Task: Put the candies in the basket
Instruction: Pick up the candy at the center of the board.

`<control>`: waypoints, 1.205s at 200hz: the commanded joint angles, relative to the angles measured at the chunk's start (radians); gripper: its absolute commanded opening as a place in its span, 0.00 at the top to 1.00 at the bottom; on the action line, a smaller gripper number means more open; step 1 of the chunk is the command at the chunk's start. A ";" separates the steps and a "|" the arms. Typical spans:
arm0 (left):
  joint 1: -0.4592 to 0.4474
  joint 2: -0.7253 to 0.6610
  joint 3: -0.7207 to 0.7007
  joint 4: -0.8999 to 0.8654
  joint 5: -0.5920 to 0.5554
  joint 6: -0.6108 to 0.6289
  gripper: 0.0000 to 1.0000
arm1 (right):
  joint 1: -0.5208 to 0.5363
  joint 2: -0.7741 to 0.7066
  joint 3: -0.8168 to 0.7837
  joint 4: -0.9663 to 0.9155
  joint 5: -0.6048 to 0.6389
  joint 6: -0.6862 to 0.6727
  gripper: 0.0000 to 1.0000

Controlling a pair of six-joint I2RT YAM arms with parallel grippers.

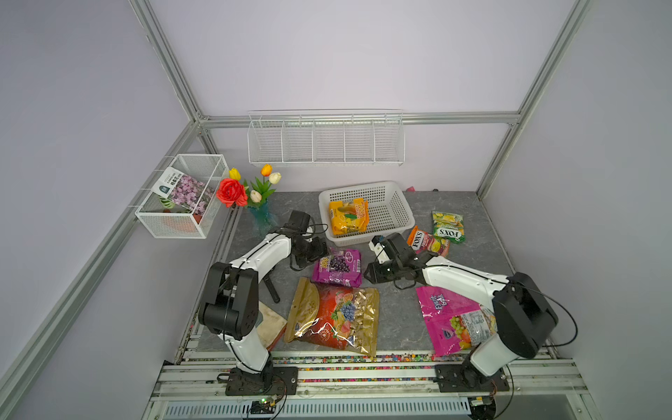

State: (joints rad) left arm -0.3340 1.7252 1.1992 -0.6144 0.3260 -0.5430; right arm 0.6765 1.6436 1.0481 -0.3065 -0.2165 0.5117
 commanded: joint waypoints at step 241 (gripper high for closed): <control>0.003 0.073 -0.069 0.070 0.027 0.083 0.98 | 0.032 0.264 0.198 -0.115 0.009 0.178 0.80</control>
State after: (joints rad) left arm -0.3271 1.7901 1.1213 -0.5304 0.3153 -0.4698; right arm 0.7029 1.8896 1.2411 -0.4141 -0.2077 0.6720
